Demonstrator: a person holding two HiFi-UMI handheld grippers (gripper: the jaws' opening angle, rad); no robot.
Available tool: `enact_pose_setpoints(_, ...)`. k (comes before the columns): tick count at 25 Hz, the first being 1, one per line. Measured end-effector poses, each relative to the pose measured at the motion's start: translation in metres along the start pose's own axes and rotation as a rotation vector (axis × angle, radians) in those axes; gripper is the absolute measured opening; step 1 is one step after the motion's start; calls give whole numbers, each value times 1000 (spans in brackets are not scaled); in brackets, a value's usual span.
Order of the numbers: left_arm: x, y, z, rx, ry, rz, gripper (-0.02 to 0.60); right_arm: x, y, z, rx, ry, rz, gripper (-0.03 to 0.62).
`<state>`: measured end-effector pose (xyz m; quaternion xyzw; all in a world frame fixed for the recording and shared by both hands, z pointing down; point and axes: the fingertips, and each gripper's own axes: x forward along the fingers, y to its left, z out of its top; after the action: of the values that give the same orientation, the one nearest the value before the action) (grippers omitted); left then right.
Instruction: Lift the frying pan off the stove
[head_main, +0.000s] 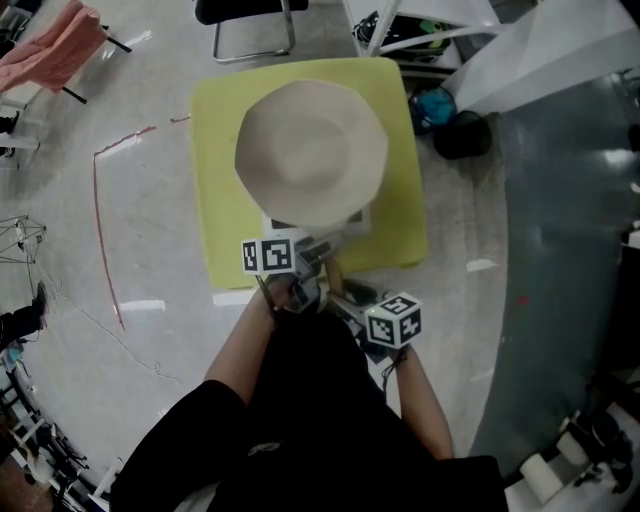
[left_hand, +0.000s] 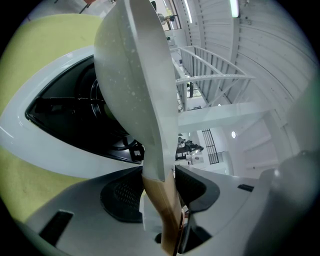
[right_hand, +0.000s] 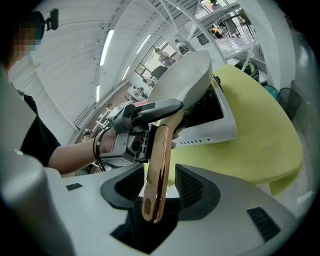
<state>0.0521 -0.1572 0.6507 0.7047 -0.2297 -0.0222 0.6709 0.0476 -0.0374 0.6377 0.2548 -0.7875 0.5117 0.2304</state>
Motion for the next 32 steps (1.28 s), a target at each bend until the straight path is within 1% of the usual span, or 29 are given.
enact_pose_setpoints(8, -1, -1, -1, 7, -2, 11, 233, 22, 1, 2, 75, 39, 88, 196)
enact_pose_setpoints(11, 0, 0, -1, 11, -3, 13, 233, 24, 4, 0, 73, 58, 113, 171)
enact_pose_setpoints(13, 0, 0, -1, 14, 0, 15, 233, 26, 6, 0, 71, 62, 120, 147)
enact_pose_setpoints(19, 0, 2, -1, 31, 6, 20, 233, 31, 5, -1, 72, 75, 140, 143)
enact_pose_setpoints(24, 0, 3, 0, 38, 7, 20, 233, 39, 8, -1, 81, 107, 178, 129)
enact_pose_setpoints(28, 2, 4, 0, 41, 13, 19, 233, 41, 7, -2, 55, 128, 169, 123)
enact_pose_setpoints(32, 1, 3, 0, 40, 3, 8, 233, 40, 9, -1, 53, 113, 166, 123)
